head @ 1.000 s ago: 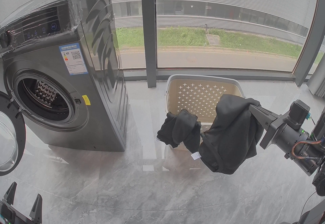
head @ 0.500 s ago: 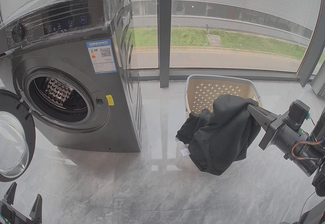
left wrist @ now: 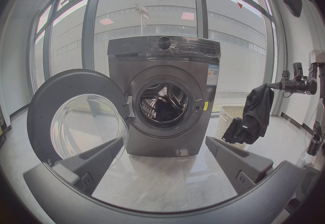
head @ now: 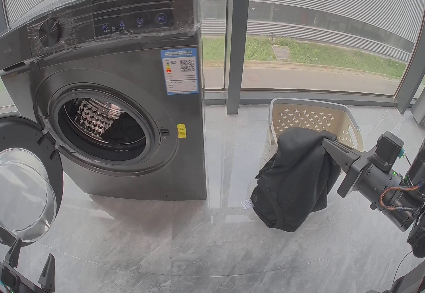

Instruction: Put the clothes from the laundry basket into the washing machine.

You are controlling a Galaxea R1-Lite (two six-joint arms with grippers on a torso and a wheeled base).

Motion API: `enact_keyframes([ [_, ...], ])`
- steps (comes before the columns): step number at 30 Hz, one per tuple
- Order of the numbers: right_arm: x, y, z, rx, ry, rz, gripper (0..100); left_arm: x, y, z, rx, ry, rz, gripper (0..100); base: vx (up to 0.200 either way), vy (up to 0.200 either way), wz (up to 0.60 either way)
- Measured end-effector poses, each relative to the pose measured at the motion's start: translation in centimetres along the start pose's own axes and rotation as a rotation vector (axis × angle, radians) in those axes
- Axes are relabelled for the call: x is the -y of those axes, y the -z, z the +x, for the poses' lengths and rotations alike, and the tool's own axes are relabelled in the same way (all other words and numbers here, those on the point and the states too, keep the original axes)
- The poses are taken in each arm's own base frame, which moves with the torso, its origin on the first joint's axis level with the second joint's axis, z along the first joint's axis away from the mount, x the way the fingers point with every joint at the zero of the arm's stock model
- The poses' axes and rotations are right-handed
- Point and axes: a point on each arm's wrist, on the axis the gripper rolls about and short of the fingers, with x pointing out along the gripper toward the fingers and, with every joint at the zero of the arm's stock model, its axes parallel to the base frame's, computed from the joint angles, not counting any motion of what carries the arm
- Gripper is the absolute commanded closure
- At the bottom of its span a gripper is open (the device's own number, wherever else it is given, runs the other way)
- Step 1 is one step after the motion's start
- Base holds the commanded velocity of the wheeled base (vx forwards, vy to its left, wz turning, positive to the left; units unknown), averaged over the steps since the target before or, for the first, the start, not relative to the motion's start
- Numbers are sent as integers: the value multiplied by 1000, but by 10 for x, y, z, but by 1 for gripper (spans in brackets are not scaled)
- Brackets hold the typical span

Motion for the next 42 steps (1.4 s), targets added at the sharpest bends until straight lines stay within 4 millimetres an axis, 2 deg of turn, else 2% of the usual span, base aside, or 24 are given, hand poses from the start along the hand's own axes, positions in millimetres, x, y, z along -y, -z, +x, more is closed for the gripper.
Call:
enact_keyframes([
  [12, 0, 0, 0, -2, 1, 0, 100, 0, 0, 0, -1, 1, 0, 0, 0, 200, 0],
  [21, 0, 1, 0, -4, 1, 0, 100, 0, 0, 0, 0, 1, 1, 0, 0, 0, 0],
  [30, 1, 2, 0, -11, 3, 0, 100, 0, 0, 0, 0, 0, 1, 0, -200, 0, 0],
  [39, 0, 2, 0, -14, 2, 1, 100, 0, 0, 0, 0, 1, 0, 0, 0, 0, 0],
  [42, 1, 3, -1, -15, 3, 0, 100, 0, 0, 0, -1, 2, 0, 0, 0, 200, 0],
])
